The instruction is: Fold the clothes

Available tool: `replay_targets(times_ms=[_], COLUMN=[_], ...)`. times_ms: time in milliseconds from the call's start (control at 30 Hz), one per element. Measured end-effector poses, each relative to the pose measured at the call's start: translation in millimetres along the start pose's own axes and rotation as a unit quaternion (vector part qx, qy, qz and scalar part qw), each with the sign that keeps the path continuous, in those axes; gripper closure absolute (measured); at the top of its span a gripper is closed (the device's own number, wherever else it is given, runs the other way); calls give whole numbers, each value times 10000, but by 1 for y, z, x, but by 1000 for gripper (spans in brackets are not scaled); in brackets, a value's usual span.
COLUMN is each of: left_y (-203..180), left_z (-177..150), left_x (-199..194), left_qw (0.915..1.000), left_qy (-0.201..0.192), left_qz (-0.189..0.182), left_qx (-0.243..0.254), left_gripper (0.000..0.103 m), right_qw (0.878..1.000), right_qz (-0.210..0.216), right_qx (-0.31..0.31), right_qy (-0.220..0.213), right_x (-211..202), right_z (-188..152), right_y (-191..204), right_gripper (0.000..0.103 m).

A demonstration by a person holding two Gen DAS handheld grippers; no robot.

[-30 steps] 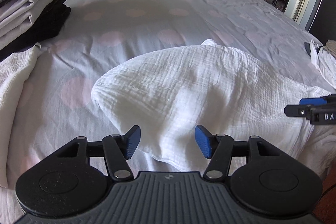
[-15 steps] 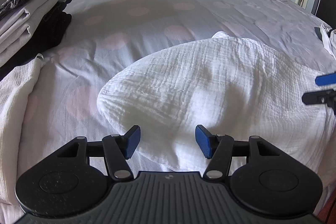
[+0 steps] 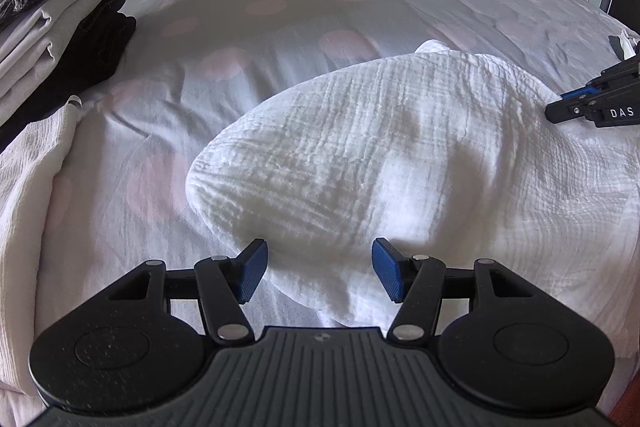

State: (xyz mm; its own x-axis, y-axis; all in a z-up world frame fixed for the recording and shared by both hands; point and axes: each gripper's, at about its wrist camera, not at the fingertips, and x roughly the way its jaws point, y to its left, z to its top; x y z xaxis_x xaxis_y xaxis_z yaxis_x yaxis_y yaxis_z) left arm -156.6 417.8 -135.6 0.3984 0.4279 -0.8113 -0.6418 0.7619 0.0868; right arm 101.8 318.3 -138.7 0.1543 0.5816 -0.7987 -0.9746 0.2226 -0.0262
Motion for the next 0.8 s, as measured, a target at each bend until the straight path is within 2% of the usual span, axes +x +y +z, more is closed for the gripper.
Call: replay_targets(times_ms=[67,167,400,533,700,800], left_y=[0,1,-3,-13,-36,-53], left_z=[1,-1,-7,-3,2,5], left_x=[-1,-7,-39,-62,-87,-90], left_qw=[10000,10000,9998,9989,9946,9914], left_qy=[-18,-31,-163,-132,-123,-65], left_qz=[13,25,-18,-325,-842,-1091], left_qx=[-14,-58,100,315,602,723], left_gripper=[35,35,35,33,17,15], right_qw=[10000,9994,9951,9921,9874,9865], right_qz=[32,292,908,1116,1327,1288], right_qx=[-74,-163,-311,-331,-510,-694], right_qy=[-44,-65,255,464,694,730], right_x=[-14,-39,-77,-88,-98,-101], right_z=[-5,-16,-62,-87,-114,-127], right_y=[13,39,101,124,150,160], right_gripper=[94,95,96,96,96,96])
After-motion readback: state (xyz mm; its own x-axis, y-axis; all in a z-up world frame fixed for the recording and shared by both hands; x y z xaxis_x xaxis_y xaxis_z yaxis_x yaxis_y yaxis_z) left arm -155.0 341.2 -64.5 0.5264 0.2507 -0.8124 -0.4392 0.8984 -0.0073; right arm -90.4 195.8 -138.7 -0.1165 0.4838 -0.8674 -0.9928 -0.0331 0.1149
